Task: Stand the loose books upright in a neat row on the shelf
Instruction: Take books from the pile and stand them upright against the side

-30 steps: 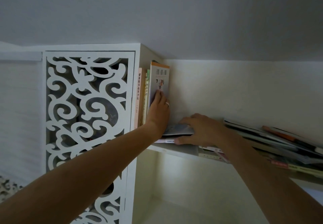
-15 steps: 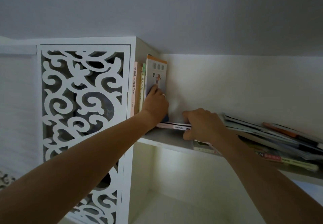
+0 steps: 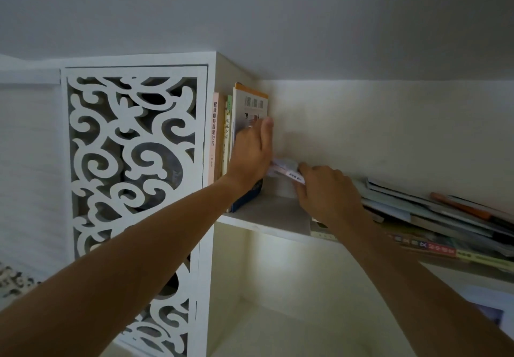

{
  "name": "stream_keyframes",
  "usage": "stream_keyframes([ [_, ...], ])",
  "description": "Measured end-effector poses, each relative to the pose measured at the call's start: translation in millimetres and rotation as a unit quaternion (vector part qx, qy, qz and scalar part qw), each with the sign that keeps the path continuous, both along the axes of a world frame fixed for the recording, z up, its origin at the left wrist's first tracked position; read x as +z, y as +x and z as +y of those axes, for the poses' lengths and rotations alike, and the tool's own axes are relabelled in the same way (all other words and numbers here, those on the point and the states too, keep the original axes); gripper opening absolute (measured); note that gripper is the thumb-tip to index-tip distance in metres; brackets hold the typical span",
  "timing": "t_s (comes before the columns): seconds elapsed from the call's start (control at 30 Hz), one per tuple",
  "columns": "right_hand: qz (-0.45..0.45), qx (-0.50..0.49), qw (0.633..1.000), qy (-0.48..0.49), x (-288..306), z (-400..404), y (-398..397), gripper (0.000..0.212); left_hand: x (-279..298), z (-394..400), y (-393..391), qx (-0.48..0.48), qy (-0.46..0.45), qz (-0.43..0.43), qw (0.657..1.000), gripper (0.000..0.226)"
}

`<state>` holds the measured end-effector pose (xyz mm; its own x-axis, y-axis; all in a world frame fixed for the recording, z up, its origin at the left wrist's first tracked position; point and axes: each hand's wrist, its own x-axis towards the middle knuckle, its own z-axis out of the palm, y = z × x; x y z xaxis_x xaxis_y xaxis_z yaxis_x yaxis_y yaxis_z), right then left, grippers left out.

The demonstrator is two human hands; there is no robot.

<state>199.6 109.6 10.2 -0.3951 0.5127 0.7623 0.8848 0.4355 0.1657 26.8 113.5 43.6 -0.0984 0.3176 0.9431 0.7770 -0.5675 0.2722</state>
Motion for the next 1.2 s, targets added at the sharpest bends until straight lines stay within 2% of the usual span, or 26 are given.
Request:
stream_keyframes([
  [0.07,0.038,-0.006,0.999,0.015,5,3,-2,0.028,-5,-2,2,-0.025,0.050,-0.047,0.997,0.037],
  [0.17,0.080,-0.027,0.995,0.060,7,9,-6,0.025,-14,16,-4,0.049,0.055,-0.017,0.997,0.034],
  [0.23,0.091,-0.024,0.991,0.092,1,14,-11,0.025,-19,25,-5,0.084,0.024,0.009,0.996,0.044],
  [0.27,0.087,-0.027,0.991,0.102,-2,17,-13,0.025,-19,24,-3,0.064,-0.027,-0.005,0.998,0.058],
  [0.3,0.079,-0.035,0.991,0.105,-4,19,-15,0.026,-17,18,1,-0.003,-0.116,-0.068,0.991,0.074],
  [0.33,0.070,-0.044,0.991,0.102,-5,21,-17,0.027,-14,14,5,-0.091,-0.220,-0.155,0.959,0.086],
  [0.37,0.063,-0.048,0.992,0.099,-6,22,-19,0.027,-12,13,5,-0.163,-0.293,-0.221,0.916,0.087],
  [0.4,0.057,-0.043,0.992,0.100,-6,23,-20,0.027,-9,12,4,-0.206,-0.329,-0.251,0.887,0.080],
  [0.43,0.051,-0.033,0.993,0.103,-6,23,-20,0.028,-7,12,3,-0.227,-0.343,-0.267,0.871,0.065],
  [0.5,0.030,-0.014,0.997,0.076,-3,20,-17,0.032,-4,18,4,-0.223,-0.333,-0.316,0.860,0.041],
  [0.57,0.005,-0.001,1.000,-0.010,4,18,-11,0.045,-3,23,11,-0.204,-0.308,-0.363,0.856,0.039],
  [0.63,-0.013,0.008,0.997,-0.071,14,13,-3,0.056,5,22,21,-0.166,-0.261,-0.369,0.876,0.055],
  [0.67,-0.009,0.020,0.996,-0.084,18,11,2,0.059,11,18,24,-0.137,-0.231,-0.358,0.894,0.054],
  [0.73,0.004,0.035,0.995,-0.097,23,6,10,0.066,26,15,23,-0.067,-0.169,-0.333,0.925,0.037],
  [0.83,0.003,0.015,0.993,-0.114,22,1,10,0.071,44,9,14,0.018,-0.103,-0.305,0.947,0.019],
  [0.93,0.002,-0.043,0.995,-0.092,18,-1,-5,0.053,43,4,23,-0.041,-0.048,-0.318,0.946,0.022],
  [1.03,0.025,-0.073,0.991,-0.105,20,-2,-23,0.033,26,3,39,-0.107,-0.064,-0.327,0.937,0.051],
  [1.1,0.023,-0.051,0.992,-0.116,19,-1,-36,0.035,15,11,35,-0.090,-0.084,-0.310,0.943,0.056],
  [1.2,0.030,-0.002,0.985,-0.169,16,-1,-63,0.046,10,13,16,0.002,-0.060,-0.215,0.975,0.042],
])
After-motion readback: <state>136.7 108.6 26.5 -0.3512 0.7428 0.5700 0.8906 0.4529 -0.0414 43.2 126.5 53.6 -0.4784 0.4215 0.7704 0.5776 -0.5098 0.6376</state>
